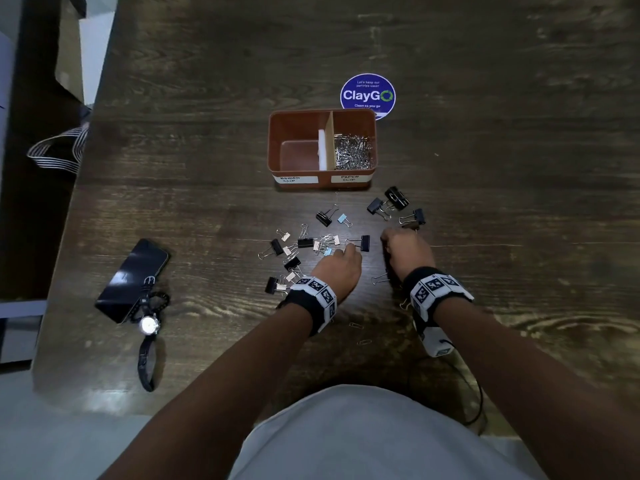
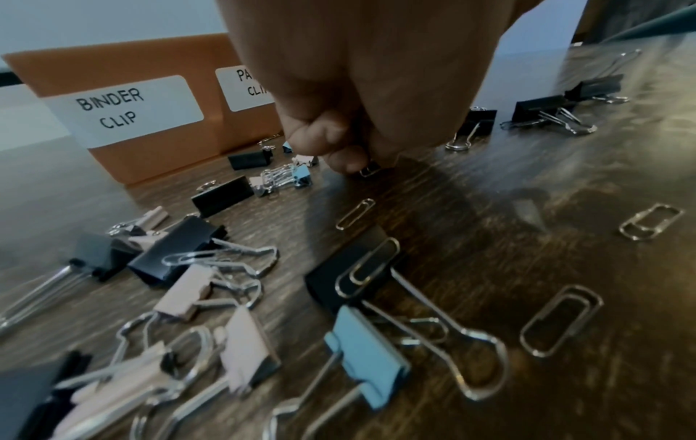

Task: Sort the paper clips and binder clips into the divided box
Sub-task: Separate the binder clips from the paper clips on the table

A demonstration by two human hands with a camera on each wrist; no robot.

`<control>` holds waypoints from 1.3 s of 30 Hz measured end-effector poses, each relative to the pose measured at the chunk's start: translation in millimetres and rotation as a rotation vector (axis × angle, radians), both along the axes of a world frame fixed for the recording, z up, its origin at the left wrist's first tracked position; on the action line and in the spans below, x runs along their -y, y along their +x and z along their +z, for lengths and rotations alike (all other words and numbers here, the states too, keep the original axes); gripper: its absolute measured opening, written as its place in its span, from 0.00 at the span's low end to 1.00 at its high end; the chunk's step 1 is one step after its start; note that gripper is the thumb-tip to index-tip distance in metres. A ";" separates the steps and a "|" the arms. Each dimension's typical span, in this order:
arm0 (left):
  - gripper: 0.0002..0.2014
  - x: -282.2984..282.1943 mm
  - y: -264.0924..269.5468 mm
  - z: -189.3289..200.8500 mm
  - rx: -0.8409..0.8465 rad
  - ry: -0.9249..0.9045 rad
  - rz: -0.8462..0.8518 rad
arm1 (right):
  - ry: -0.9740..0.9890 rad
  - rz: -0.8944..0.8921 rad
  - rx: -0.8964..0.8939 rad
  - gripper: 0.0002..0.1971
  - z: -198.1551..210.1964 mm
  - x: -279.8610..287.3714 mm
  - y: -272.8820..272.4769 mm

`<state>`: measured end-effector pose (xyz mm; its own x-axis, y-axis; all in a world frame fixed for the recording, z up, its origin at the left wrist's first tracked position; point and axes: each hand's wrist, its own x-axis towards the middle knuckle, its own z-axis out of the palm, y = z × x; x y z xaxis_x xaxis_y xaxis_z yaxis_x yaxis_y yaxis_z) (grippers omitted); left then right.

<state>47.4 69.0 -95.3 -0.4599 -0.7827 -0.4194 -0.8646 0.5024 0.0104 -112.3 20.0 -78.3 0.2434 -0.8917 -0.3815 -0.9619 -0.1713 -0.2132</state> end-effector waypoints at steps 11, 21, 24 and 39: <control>0.11 43.6 55.5 34.3 -0.572 0.021 0.570 | 0.152 0.035 0.228 0.16 4.0 1.1 4.3; 0.14 58.3 111.3 23.8 -0.681 0.177 0.863 | 0.196 0.073 0.388 0.11 20.2 26.6 51.4; 0.11 52.3 113.1 25.9 -0.615 0.177 0.839 | 0.168 0.207 0.309 0.10 13.6 30.8 68.6; 0.12 61.8 112.4 22.5 -0.326 0.025 0.750 | -0.025 0.351 0.047 0.10 -11.0 28.0 105.3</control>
<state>159.8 7.1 -72.8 0.0806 -0.9229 -0.3765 -0.9221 -0.2125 0.3234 -7.0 -8.0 -89.3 0.5537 -0.7594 -0.3417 -0.8325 -0.4955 -0.2479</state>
